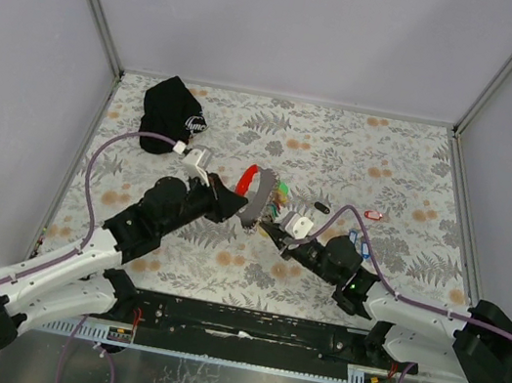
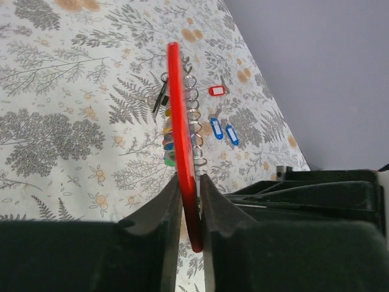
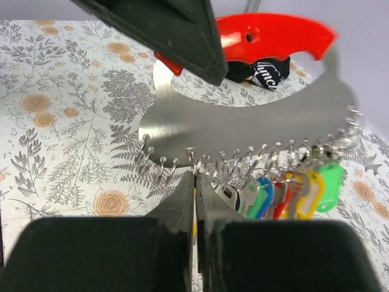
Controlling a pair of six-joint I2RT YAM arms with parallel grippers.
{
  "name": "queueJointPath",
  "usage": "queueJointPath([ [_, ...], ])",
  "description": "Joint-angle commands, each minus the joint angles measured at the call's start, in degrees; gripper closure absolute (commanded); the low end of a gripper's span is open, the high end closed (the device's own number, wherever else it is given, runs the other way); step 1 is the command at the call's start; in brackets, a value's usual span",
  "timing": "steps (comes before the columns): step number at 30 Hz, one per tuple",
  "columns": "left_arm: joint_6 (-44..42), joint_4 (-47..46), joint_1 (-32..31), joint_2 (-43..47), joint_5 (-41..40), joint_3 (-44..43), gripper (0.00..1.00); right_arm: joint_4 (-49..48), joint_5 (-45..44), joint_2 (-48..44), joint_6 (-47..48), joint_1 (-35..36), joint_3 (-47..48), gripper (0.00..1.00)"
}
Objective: Put the keys on the keyring
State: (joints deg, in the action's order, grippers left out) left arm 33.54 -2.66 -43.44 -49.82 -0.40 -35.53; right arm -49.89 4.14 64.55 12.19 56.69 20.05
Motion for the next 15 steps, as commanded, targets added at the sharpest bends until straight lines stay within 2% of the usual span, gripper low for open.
queueJointPath([
  [1, 7.3, -9.82, 0.37, 3.5, 0.21, 6.36, 0.81, -7.94, -0.19, -3.75, -0.33, 0.46, 0.34, 1.0],
  [5, 11.39, -14.62, 0.7, 6.43, 0.51, 13.82, 0.72, -8.27, -0.26, -4.99, -1.03, 0.45, -1.24, 1.0],
  [10, 15.99, -21.09, 1.17, 10.94, 1.39, 22.94, 0.54, -9.69, -0.97, -4.44, -2.45, 0.52, -3.12, 1.0],
  [15, 14.79, -18.2, 1.59, 17.36, 0.27, 26.64, 0.35, -11.32, -1.98, -2.56, -3.41, 0.49, -4.24, 1.0],
])
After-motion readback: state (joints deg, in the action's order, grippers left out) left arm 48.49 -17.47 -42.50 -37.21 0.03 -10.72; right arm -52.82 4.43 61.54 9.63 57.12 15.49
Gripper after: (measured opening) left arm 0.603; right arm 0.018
